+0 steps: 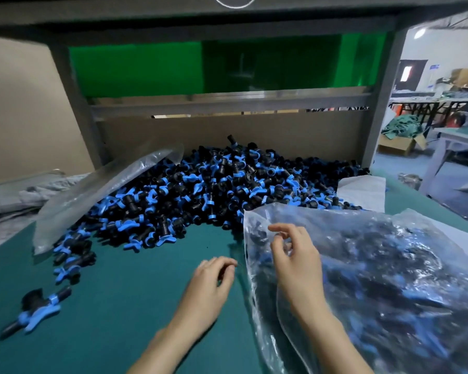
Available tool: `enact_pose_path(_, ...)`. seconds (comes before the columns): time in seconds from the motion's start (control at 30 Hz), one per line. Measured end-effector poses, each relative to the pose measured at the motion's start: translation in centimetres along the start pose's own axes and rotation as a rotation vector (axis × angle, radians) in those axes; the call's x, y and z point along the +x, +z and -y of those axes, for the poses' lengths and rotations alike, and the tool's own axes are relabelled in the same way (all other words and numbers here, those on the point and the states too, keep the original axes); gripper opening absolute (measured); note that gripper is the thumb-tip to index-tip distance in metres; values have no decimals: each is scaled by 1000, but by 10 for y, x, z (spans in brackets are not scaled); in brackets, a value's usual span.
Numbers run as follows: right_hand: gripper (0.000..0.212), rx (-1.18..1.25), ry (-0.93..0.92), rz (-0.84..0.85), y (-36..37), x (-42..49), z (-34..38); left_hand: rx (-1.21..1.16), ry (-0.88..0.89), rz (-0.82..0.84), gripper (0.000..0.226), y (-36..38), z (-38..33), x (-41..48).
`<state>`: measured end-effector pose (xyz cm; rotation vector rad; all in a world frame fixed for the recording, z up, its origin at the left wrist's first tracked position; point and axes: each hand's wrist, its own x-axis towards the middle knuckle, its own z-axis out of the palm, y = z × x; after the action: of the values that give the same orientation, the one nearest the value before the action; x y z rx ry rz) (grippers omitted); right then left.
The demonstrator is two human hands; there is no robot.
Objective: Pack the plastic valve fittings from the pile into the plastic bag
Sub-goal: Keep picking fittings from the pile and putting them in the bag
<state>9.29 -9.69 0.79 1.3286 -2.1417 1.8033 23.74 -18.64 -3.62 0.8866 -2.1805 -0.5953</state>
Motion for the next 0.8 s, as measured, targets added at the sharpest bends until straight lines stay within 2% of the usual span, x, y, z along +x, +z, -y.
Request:
enact_pose_path(0.13, 18, -247, -31, 81, 10, -11, -23, 293, -218, -100, 31, -12, 37, 13)
enact_pose_path(0.27, 17, -284, -54, 110, 10, -12, -31, 261, -430, -241, 46, -14, 44, 41)
enact_pose_path(0.37, 18, -294, -46, 125, 10, -12, -32, 403, -515, -224, 56, -14, 47, 61)
enact_pose_path(0.5, 19, -265, -44, 124, 9, -12, -35, 592, -556, -156, 49, -17, 56, 79)
enact_pose_path(0.6, 19, -269, -43, 124, 10, -12, -36, 627, -529, -178, 37, -19, 62, 82)
enact_pose_path(0.7, 18, -285, -40, 122, 10, -12, -37, 537, -479, -284, 27, -20, 60, 76)
enact_pose_path(0.8, 18, -275, -35, 123, 11, -11, -36, 421, -390, -459, 23, -24, 51, 62)
